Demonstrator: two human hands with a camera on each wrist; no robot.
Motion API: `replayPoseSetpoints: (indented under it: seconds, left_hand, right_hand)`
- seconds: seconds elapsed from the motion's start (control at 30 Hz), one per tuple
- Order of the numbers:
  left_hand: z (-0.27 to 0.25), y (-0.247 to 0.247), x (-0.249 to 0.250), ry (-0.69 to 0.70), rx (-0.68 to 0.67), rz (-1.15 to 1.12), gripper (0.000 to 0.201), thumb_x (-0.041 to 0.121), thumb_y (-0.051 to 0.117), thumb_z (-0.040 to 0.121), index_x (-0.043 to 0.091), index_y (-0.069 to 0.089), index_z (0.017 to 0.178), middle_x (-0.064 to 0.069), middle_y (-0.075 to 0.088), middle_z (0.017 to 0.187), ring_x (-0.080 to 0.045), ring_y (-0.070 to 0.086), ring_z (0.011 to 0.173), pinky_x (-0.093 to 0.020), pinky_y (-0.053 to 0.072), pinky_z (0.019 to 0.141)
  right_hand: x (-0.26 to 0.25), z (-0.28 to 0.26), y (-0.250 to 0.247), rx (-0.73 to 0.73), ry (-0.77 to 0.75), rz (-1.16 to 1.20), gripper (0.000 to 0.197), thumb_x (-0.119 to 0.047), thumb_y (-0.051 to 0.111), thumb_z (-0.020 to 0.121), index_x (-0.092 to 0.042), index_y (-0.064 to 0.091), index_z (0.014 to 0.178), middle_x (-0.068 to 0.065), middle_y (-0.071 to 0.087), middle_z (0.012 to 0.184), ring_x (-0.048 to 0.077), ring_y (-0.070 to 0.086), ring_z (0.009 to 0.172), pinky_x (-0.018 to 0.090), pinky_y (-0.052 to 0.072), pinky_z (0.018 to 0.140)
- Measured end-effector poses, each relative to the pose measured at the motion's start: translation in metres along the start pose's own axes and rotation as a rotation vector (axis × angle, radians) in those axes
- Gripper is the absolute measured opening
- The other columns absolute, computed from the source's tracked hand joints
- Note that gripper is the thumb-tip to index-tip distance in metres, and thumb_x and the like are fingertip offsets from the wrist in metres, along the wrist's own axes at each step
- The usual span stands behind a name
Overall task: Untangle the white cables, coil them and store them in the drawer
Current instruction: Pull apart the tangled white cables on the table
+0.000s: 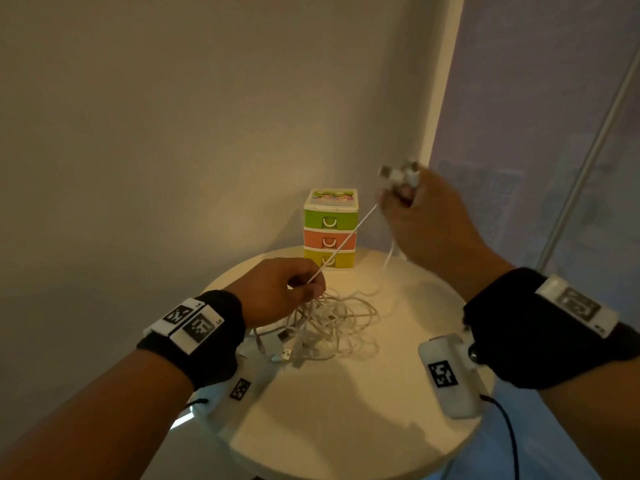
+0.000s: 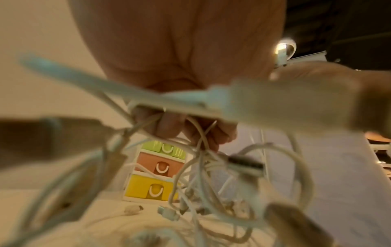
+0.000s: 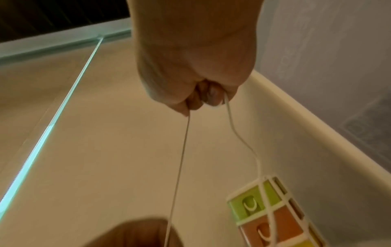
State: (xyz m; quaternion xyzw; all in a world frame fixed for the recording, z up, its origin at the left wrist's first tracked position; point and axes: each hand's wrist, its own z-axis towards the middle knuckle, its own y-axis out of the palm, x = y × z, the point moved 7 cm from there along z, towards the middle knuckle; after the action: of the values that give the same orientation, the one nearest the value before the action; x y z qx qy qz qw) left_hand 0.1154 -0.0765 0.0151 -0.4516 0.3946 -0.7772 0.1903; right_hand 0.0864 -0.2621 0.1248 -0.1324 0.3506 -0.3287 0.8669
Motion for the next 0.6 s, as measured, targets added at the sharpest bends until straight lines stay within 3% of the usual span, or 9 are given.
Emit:
replayPoseSetpoints:
  seconds: [0.1,0.17,0.23,0.3,0.37,0.43,0.47,0.53,0.6]
  left_hand:
    - [0.0,-0.001,-0.015,-0.087,-0.037,-0.021,0.015,0.027,0.055,0.094,0.026,0.069,0.086,0.006,0.068,0.079,-0.011,0.063,0.08,-0.033,0.051,0.085]
    - [0.001,-0.002,-0.017,-0.119,-0.039,-0.078,0.02,0.025,0.051,0.097,0.023,0.07,0.09,0.006,0.069,0.076,-0.012,0.065,0.078,-0.033,0.051,0.087]
    - [0.002,-0.002,-0.015,-0.137,-0.024,-0.126,0.02,0.026,0.05,0.098,0.022,0.069,0.092,0.004,0.066,0.071,-0.019,0.067,0.078,-0.034,0.053,0.084]
    - [0.005,-0.003,-0.01,-0.138,0.003,-0.166,0.02,0.029,0.051,0.097,0.024,0.069,0.092,0.004,0.062,0.066,-0.024,0.068,0.077,-0.039,0.055,0.083]
    - [0.008,-0.003,-0.002,-0.128,0.03,-0.184,0.019,0.03,0.051,0.097,0.024,0.069,0.093,0.004,0.061,0.064,-0.025,0.067,0.073,-0.04,0.055,0.08]
    - [0.009,-0.004,0.006,-0.11,0.052,-0.188,0.021,0.028,0.05,0.098,0.026,0.07,0.093,0.003,0.061,0.066,-0.021,0.065,0.07,-0.03,0.053,0.07]
    - [0.009,-0.005,0.009,-0.1,0.057,-0.192,0.022,0.026,0.049,0.099,0.028,0.07,0.094,0.002,0.062,0.068,-0.018,0.064,0.069,-0.024,0.051,0.063]
    - [0.009,-0.005,0.012,-0.085,0.05,-0.212,0.024,0.023,0.047,0.099,0.028,0.07,0.1,-0.003,0.064,0.075,-0.009,0.062,0.064,-0.016,0.047,0.053]
    - [0.01,-0.004,0.007,-0.104,0.024,-0.2,0.021,0.026,0.047,0.099,0.027,0.068,0.095,-0.002,0.062,0.074,-0.003,0.058,0.057,-0.018,0.045,0.047]
  right_hand:
    - [0.01,0.011,-0.033,0.233,0.032,-0.006,0.016,-0.023,0.051,0.095,-0.023,0.046,0.08,-0.008,0.046,0.066,0.005,0.044,0.055,0.008,0.034,0.046]
    - [0.02,0.011,-0.023,0.113,0.041,-0.2,0.013,-0.028,0.047,0.098,-0.018,0.05,0.09,-0.001,0.049,0.075,0.018,0.049,0.065,0.02,0.033,0.055]
    - [0.027,0.003,-0.004,-0.008,-0.027,-0.467,0.025,-0.032,0.045,0.098,-0.008,0.05,0.096,0.013,0.053,0.093,0.032,0.054,0.08,0.029,0.033,0.061]
    - [0.014,-0.009,0.013,-0.082,-0.215,-0.594,0.027,-0.032,0.045,0.097,-0.006,0.048,0.103,0.016,0.051,0.11,0.032,0.052,0.085,0.034,0.038,0.06]
    - [-0.005,-0.024,0.037,-0.259,-0.426,-0.584,0.023,-0.033,0.045,0.095,-0.014,0.047,0.108,0.007,0.053,0.118,0.023,0.049,0.086,0.036,0.044,0.063]
    - [-0.009,-0.038,0.061,-0.469,-0.422,-0.516,0.021,-0.036,0.045,0.096,-0.02,0.046,0.109,-0.002,0.053,0.102,0.015,0.046,0.083,0.029,0.043,0.065]
    - [-0.005,-0.043,0.069,-0.531,-0.356,-0.486,0.018,-0.035,0.045,0.096,-0.021,0.044,0.108,-0.005,0.049,0.091,0.014,0.045,0.078,0.026,0.039,0.059]
    - [0.005,-0.047,0.08,-0.571,-0.253,-0.455,0.009,-0.029,0.045,0.097,-0.023,0.04,0.1,-0.008,0.041,0.074,0.017,0.048,0.068,0.023,0.03,0.047]
    - [0.01,-0.044,0.079,-0.523,-0.243,-0.464,0.008,-0.025,0.045,0.096,-0.025,0.036,0.096,-0.01,0.037,0.065,0.017,0.045,0.058,0.023,0.025,0.043]
